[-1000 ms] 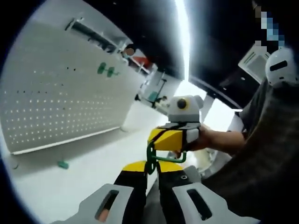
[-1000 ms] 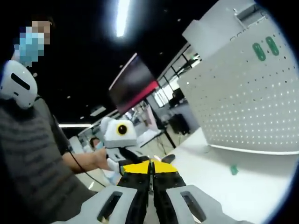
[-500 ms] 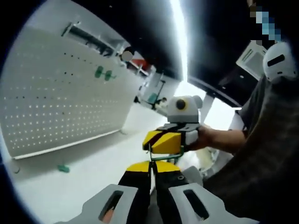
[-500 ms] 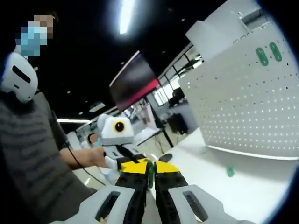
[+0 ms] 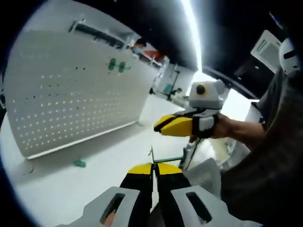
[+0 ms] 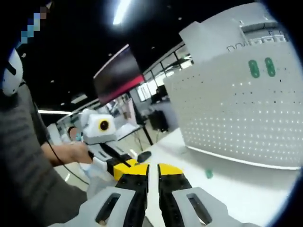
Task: Insert the hook assembly into the mounting plate slot until the hook locks in place.
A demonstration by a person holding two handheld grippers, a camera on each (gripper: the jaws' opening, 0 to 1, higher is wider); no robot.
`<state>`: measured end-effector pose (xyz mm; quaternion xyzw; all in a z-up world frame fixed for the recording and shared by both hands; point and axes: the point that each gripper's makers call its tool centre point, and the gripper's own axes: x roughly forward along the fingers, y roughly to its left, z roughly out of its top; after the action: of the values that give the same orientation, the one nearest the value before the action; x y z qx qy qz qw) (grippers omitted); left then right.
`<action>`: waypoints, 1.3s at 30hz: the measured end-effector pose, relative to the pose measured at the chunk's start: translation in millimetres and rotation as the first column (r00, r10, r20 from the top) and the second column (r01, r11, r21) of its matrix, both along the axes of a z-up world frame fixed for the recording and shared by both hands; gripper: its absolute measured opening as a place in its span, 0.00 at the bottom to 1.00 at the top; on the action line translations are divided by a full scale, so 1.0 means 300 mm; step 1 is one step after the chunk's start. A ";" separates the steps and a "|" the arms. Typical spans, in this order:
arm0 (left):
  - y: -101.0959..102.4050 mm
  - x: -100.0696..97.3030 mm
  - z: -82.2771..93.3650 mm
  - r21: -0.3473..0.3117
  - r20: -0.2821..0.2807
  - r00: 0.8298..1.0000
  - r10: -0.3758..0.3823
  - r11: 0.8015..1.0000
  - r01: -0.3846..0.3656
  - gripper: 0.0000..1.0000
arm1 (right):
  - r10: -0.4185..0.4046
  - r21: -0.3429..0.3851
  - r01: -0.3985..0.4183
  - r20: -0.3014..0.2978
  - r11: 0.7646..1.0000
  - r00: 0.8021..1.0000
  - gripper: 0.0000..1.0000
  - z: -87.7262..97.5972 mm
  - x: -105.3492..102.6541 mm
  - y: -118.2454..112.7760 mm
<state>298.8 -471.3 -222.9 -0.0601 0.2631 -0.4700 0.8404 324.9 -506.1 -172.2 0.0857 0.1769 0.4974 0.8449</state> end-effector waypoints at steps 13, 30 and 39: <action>0.078 0.084 -0.038 0.138 0.032 0.987 0.159 0.977 -0.162 0.01 | -0.125 -0.071 0.123 -0.025 0.990 0.992 0.08 -0.011 0.030 -0.046; 0.088 0.108 -0.002 0.109 0.042 0.967 0.250 0.961 -0.253 0.01 | -0.103 -0.010 0.103 -0.158 0.995 0.982 0.13 -0.056 -0.027 0.090; 0.066 0.105 0.032 0.071 0.063 0.962 0.266 0.960 -0.270 0.01 | -0.107 0.006 0.110 -0.184 0.994 0.977 0.13 -0.062 -0.029 0.127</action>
<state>330.2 -451.5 -213.4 -0.0496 0.2487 -0.3425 0.9046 316.1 -468.0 -190.9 0.1474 0.2452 0.4419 0.8502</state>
